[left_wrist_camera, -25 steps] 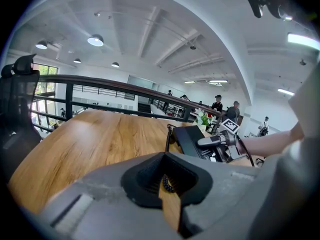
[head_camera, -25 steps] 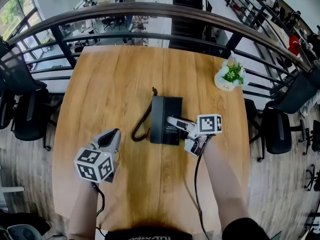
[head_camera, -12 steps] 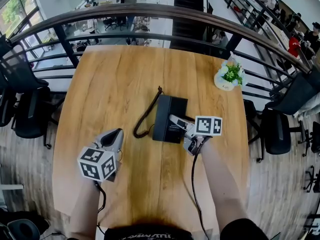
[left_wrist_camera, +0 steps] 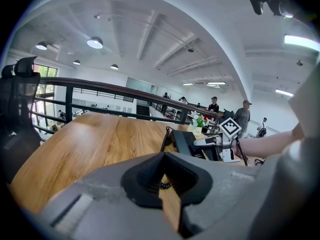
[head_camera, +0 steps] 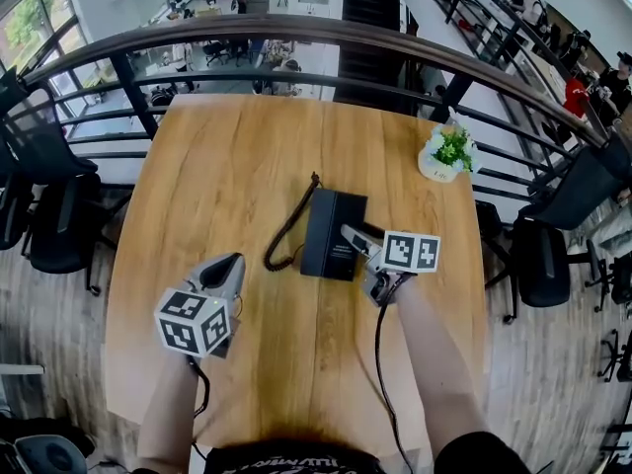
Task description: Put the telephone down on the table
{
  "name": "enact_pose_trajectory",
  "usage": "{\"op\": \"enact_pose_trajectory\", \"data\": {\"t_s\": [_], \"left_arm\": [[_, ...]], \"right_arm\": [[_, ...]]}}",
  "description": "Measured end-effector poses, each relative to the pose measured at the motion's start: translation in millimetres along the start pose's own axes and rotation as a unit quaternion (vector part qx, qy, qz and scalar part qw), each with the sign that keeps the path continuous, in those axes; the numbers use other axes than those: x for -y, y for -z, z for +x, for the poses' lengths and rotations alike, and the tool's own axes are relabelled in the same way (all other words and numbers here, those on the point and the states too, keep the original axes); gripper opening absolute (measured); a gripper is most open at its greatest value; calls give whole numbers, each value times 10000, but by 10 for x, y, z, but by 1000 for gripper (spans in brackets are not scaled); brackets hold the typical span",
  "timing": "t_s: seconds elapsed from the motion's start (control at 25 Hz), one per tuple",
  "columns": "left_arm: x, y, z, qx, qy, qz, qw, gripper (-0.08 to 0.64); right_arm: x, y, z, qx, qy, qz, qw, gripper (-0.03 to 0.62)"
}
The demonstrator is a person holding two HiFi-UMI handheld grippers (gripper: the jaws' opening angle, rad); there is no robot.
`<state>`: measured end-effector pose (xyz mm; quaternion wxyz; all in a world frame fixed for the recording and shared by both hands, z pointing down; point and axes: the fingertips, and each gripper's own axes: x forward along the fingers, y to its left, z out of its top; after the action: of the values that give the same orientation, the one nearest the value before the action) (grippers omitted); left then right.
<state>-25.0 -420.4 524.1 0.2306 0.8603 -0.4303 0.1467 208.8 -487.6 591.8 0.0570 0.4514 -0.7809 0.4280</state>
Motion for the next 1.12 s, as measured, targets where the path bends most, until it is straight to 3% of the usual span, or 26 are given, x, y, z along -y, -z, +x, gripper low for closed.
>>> {"op": "enact_pose_trajectory", "data": {"t_s": [0.28, 0.52, 0.92, 1.12], "left_arm": [[92, -39, -291, 133, 12, 49, 9999, 2], [232, 27, -603, 220, 75, -22, 9997, 2], [528, 132, -1388, 496, 128, 86, 9987, 2], [748, 220, -1691, 618, 161, 98, 9979, 2]], "right_arm": [[-173, -3, -297, 266, 412, -468, 9977, 198], [-488, 76, -591, 443, 407, -711, 9957, 189], [-1403, 504, -1203, 756, 266, -1480, 9857, 140], [-1688, 820, -1499, 945, 136, -1473, 9845, 117]]}}
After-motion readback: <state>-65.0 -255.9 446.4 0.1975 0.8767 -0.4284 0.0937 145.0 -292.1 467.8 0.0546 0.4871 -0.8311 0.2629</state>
